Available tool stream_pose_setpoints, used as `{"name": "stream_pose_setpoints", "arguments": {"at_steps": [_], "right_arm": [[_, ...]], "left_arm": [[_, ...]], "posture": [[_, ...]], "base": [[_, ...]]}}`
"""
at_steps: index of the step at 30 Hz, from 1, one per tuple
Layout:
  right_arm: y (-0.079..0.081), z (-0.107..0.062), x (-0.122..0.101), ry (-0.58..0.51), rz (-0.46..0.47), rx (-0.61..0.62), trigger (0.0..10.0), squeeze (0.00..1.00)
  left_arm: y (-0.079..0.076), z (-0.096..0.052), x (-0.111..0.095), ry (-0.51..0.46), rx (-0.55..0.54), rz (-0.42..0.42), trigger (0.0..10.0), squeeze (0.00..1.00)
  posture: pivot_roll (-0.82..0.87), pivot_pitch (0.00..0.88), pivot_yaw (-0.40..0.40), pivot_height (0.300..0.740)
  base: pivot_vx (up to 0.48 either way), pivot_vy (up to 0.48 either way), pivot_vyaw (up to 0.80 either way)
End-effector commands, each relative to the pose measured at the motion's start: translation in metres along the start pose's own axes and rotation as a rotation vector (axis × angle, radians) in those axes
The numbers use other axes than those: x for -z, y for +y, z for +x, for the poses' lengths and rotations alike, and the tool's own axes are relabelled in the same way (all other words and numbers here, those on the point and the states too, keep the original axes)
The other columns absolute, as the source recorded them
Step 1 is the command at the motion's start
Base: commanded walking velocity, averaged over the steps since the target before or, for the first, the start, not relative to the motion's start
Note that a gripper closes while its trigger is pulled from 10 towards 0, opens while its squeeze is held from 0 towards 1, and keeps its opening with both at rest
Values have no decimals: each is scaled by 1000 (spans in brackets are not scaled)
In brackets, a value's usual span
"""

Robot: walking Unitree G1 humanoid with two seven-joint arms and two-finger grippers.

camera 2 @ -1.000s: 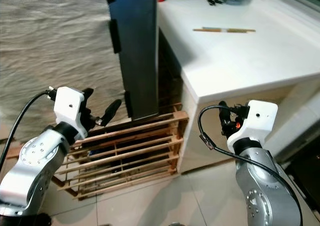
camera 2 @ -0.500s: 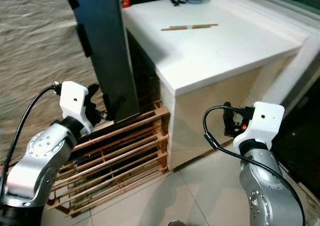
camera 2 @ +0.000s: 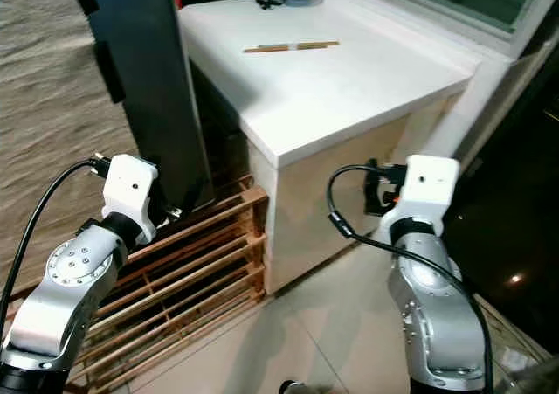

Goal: Clothes washing

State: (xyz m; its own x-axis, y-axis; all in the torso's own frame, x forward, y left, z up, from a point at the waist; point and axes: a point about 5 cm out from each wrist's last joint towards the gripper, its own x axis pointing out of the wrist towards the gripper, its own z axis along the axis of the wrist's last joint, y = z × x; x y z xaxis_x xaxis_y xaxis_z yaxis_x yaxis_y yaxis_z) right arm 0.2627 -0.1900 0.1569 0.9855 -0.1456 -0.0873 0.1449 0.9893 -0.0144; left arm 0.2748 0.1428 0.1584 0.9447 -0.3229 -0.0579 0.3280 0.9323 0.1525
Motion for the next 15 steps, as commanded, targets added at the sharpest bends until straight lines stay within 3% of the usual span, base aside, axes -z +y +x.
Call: {"name": "stream_pose_setpoints", "arguments": {"at_steps": [1, 3, 6, 10, 15], "right_arm": [[-2, 2, -4, -19, -7, 7, 10000, 0], [-3, 1, -2, -13, -7, 17, 10000, 0], [-5, -3, 1, -4, -1, 35, 10000, 0], [-9, -6, 3, 5, -8, 63, 10000, 0], [-15, -8, 2, 3, -10, 91, 10000, 0]], "left_arm": [[2, 1, -6, -19, -35, -43, 10000, 0], [5, 2, -6, -15, -42, -41, 10000, 0], [7, 6, -7, -33, -59, 90, 10000, 0], [2, 11, -15, -74, -32, 19, 10000, 0], [-2, 16, -19, -89, -25, 22, 10000, 0]], "posture": [[22, 0, -30, 740], [13, 0, -22, 740], [1, 0, -8, 740], [-31, 0, 21, 740], [-40, 0, 31, 740]], "base": [[0, 0, -763], [0, 0, -763], [0, 0, -763], [0, 0, -764], [0, 0, -766]]}}
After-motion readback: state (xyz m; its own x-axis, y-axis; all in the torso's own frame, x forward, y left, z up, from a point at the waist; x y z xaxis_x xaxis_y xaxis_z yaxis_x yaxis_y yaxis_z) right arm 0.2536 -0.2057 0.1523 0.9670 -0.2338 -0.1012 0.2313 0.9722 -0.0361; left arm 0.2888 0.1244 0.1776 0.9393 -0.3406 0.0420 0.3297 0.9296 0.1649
